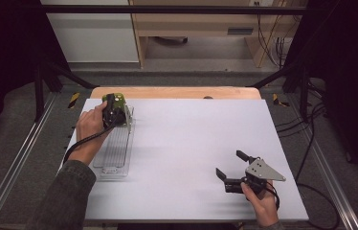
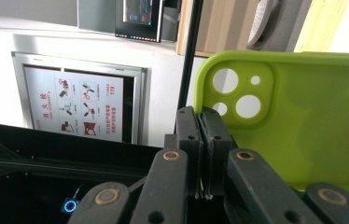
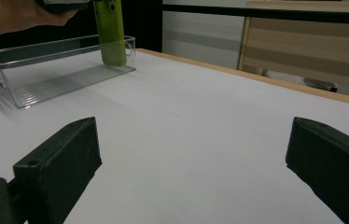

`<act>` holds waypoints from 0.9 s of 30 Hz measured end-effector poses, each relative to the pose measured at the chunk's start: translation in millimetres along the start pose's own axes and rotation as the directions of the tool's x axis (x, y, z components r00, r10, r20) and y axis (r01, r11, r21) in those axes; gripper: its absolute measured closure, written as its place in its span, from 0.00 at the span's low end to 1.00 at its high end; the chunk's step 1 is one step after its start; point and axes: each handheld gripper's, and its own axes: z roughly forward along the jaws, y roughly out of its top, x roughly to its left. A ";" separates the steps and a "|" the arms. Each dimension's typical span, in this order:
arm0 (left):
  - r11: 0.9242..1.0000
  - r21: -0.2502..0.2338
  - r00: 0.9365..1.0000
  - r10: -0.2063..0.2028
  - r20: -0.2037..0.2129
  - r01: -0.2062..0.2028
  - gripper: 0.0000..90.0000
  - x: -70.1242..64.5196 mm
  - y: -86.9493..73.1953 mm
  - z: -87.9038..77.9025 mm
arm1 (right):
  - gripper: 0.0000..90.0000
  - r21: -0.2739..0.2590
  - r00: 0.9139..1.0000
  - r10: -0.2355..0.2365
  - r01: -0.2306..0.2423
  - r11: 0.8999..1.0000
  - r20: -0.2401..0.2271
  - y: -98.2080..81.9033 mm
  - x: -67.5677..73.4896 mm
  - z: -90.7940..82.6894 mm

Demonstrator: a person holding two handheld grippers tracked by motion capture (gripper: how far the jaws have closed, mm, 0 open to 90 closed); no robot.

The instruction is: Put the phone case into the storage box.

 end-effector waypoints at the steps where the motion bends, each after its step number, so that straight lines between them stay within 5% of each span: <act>1: 1.000 -0.001 1.000 0.003 -0.001 -0.003 0.97 -0.1 0.4 -0.1 | 0.03 -0.001 1.000 0.000 0.000 1.000 0.000 0.1 0.0 -0.1; 27: 0.999 -0.027 0.999 0.031 0.011 -0.031 0.96 -0.9 4.9 5.7 | 0.03 0.001 1.000 0.002 -0.002 1.000 0.001 -0.3 -0.3 0.2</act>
